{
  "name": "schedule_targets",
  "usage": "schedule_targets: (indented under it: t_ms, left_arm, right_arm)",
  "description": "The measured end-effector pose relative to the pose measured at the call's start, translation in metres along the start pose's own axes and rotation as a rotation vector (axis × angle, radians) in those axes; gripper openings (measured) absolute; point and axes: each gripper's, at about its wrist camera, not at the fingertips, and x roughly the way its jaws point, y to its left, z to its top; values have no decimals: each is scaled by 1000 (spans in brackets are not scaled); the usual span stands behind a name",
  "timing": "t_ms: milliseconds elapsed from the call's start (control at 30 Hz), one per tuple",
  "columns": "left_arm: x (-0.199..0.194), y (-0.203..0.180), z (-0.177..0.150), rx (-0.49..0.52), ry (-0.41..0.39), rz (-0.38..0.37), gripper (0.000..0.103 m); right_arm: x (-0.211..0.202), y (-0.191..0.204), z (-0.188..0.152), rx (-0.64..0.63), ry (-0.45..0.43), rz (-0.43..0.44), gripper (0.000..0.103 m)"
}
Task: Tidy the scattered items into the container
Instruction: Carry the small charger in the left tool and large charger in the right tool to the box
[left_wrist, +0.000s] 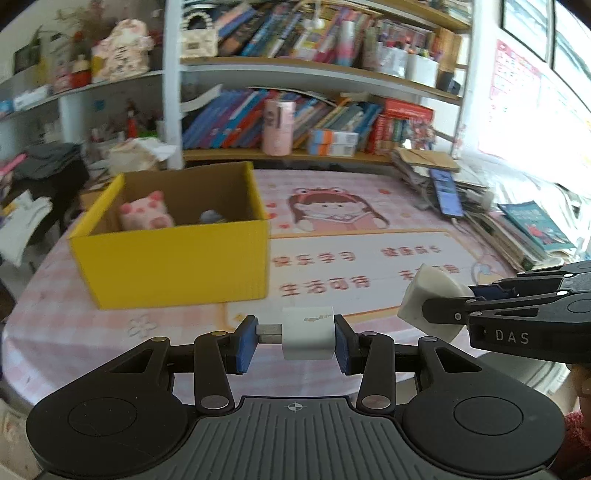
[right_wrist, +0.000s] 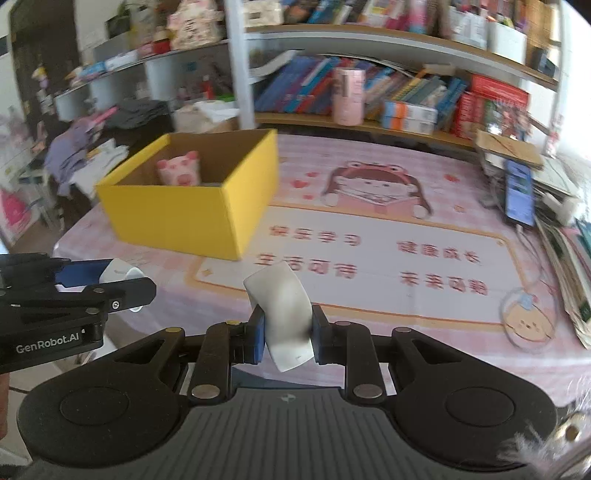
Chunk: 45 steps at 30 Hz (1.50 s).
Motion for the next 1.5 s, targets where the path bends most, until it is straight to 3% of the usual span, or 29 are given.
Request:
schedule_targets:
  t_ms: [467, 1100, 1500]
  left_arm:
    - [-19, 41, -14, -92, 9, 123, 41]
    - [-18, 81, -12, -124, 5, 154, 41]
    - [0, 107, 52, -26, -96, 167, 41]
  right_arm:
    - [24, 44, 13, -99, 24, 116, 23]
    - [45, 82, 32, -173, 26, 148, 22]
    - [62, 79, 85, -178, -76, 138, 22]
